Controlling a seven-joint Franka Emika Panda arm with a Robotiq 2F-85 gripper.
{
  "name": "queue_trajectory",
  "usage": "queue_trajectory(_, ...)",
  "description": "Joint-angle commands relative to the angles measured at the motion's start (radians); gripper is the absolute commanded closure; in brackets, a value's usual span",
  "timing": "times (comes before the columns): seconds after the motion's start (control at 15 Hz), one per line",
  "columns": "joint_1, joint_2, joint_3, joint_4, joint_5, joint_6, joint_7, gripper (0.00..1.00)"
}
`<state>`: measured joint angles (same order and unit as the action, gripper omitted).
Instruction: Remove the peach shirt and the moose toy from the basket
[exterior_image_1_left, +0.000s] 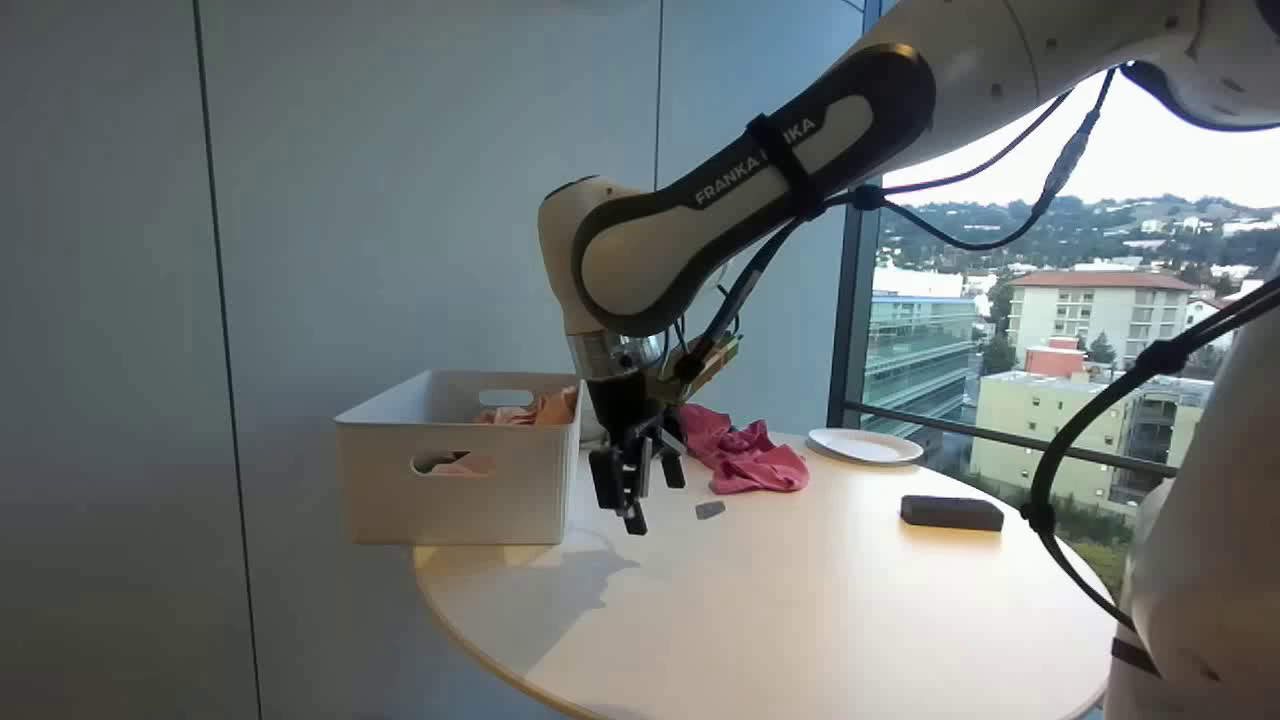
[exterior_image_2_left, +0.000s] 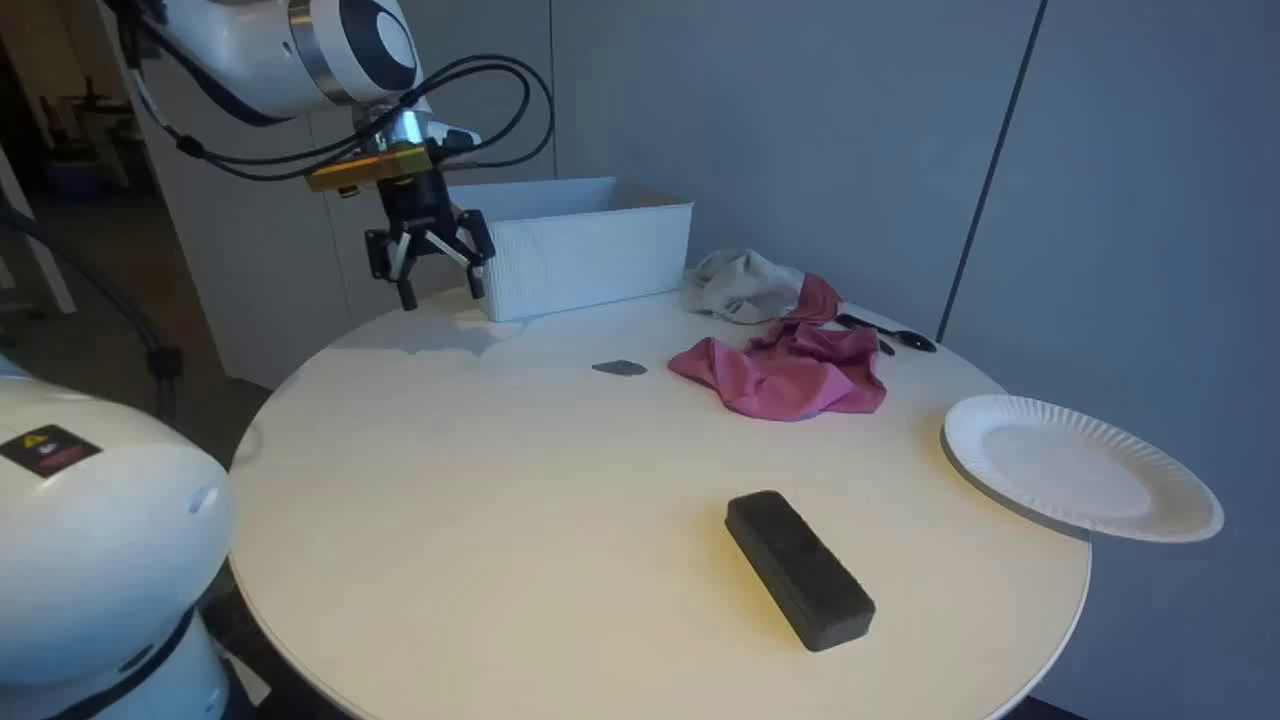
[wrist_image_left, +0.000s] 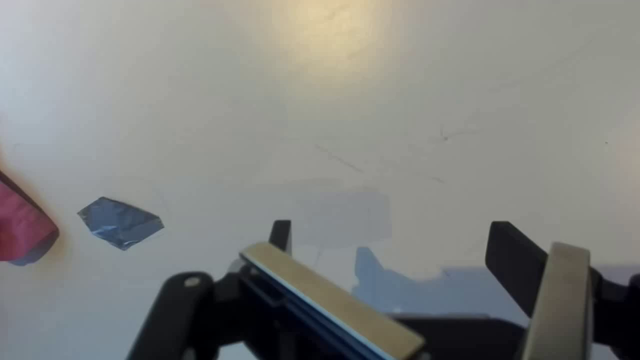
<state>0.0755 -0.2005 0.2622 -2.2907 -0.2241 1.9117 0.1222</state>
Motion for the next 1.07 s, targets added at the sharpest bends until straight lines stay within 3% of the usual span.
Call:
queue_trajectory(0.0, 0.029, 0.002, -0.027, 0.005, -0.005, -0.003, 0.005, 0.00)
queue_trajectory(0.33, 0.029, 0.001, -0.027, 0.010, -0.005, -0.003, 0.005, 0.00)
queue_trajectory(0.6, 0.050, -0.079, -0.006, 0.031, -0.102, -0.032, 0.004, 0.00)
queue_trajectory(0.87, 0.084, -0.149, 0.031, 0.159, -0.241, -0.132, -0.023, 0.00)
queue_trajectory(1.0, 0.084, -0.116, 0.047, 0.273, -0.332, -0.133, -0.043, 0.00)
